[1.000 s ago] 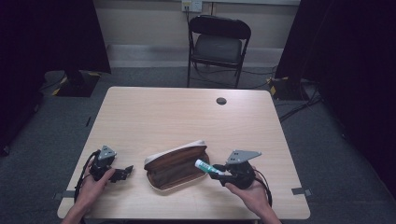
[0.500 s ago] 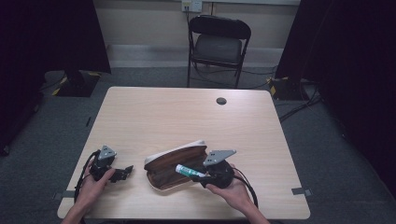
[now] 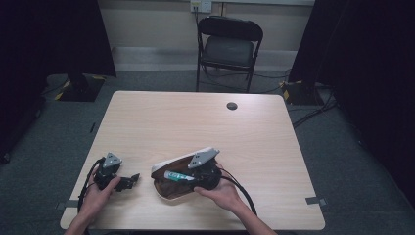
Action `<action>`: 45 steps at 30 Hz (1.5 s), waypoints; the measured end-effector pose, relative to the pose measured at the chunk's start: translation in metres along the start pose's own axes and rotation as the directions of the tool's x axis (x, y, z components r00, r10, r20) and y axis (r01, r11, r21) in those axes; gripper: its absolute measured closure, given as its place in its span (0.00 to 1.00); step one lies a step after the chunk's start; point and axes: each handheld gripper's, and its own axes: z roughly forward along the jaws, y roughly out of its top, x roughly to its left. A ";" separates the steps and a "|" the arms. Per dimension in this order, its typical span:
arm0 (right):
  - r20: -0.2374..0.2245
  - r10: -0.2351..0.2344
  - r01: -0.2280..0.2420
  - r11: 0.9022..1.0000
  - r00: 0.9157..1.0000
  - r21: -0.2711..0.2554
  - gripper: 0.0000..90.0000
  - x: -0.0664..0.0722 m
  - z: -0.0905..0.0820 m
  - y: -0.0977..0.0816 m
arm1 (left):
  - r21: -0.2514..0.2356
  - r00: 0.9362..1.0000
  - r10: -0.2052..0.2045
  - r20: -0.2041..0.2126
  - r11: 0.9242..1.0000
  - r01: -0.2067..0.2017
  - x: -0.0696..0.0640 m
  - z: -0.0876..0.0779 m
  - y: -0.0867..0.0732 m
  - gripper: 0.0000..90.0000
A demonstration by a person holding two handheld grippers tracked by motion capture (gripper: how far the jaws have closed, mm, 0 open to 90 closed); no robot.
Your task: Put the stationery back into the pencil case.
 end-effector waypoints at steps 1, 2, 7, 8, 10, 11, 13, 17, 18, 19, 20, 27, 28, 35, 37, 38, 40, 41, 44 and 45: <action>-0.001 0.003 -0.003 1.000 1.000 0.002 0.73 -0.001 0.003 0.001 | 0.000 1.000 -0.001 0.000 1.000 0.001 0.000 0.000 0.000 0.07; -0.001 -0.001 0.001 1.000 1.000 0.008 0.73 -0.002 0.004 0.001 | 0.000 1.000 0.000 0.000 1.000 0.000 0.000 0.000 0.000 0.08; 0.005 0.008 -0.008 1.000 1.000 0.028 0.73 -0.011 0.012 0.004 | 0.000 1.000 -0.001 0.000 1.000 0.001 0.000 0.000 0.000 0.08; -0.001 0.013 -0.013 0.999 1.000 0.029 0.73 -0.011 0.014 0.005 | 0.000 1.000 -0.001 0.000 1.000 0.001 0.000 0.000 0.000 0.08; -0.001 0.023 -0.023 0.999 1.000 0.022 0.73 -0.014 0.015 0.006 | 0.001 1.000 0.000 0.000 1.000 0.000 0.000 0.000 0.000 0.07; 0.000 0.026 -0.026 1.000 1.000 0.018 0.73 -0.015 0.016 0.005 | 0.003 1.000 0.002 0.001 1.000 -0.002 0.000 0.000 0.000 0.07; 0.001 0.035 -0.035 0.999 0.999 0.015 0.73 -0.017 0.018 0.005 | 0.010 1.000 0.000 0.007 1.000 0.000 0.000 0.001 0.001 0.06; 0.003 0.053 -0.053 0.998 0.999 0.015 0.73 -0.022 0.021 0.004 | 0.013 1.000 0.005 0.006 1.000 -0.006 0.000 0.001 0.001 0.04; 0.002 0.056 -0.056 0.998 0.998 0.015 0.73 -0.023 0.021 0.004 | 0.012 1.000 0.005 0.005 1.000 -0.005 0.000 0.001 0.001 0.05; 0.000 0.060 -0.060 0.998 0.998 0.012 0.73 -0.024 0.022 0.004 | 0.012 1.000 0.006 0.004 1.000 -0.006 0.000 0.001 0.001 0.04; -0.001 0.060 -0.060 0.998 0.998 0.010 0.72 -0.024 0.022 0.004 | 0.012 1.000 0.006 0.004 1.000 -0.006 0.000 0.001 0.001 0.04; 0.007 0.058 -0.058 0.998 0.998 0.023 0.66 -0.026 0.022 0.003 | 0.011 1.000 0.004 0.009 1.000 -0.004 -0.001 0.002 0.002 0.03; 0.011 0.059 -0.060 0.998 0.998 0.022 0.64 -0.026 0.021 0.002 | 0.011 1.000 0.009 0.007 1.000 -0.009 -0.001 0.003 0.002 0.02; 0.038 0.086 -0.086 0.996 0.996 0.005 0.61 -0.032 0.015 -0.002 | 0.019 1.000 0.008 0.016 1.000 -0.008 -0.001 0.004 0.003 0.00; 0.041 0.086 -0.087 0.996 0.995 0.013 0.62 -0.033 0.013 -0.003 | 0.019 1.000 0.008 0.015 1.000 -0.008 -0.001 0.004 0.003 0.00; 0.041 0.090 -0.091 0.996 0.995 0.015 0.63 -0.033 0.012 -0.005 | 0.019 1.000 0.008 0.015 1.000 -0.008 -0.001 0.004 0.003 0.00; 0.044 0.090 -0.090 0.996 0.995 0.016 0.63 -0.033 0.012 -0.006 | 0.020 1.000 0.009 0.015 1.000 -0.009 0.000 0.004 0.003 0.00; 0.049 0.089 -0.090 0.996 0.995 0.018 0.63 -0.033 0.012 -0.007 | 0.020 1.000 0.009 0.015 1.000 -0.009 -0.001 0.004 0.003 0.00; 0.070 0.093 -0.094 0.996 0.993 0.008 0.61 -0.033 0.010 -0.009 | 0.021 1.000 0.010 0.015 1.000 -0.011 0.000 0.004 0.003 0.00; 0.082 0.091 -0.092 0.996 0.992 0.008 0.62 -0.033 0.010 -0.009 | 0.022 1.000 0.011 0.015 1.000 -0.011 0.000 0.004 0.003 0.00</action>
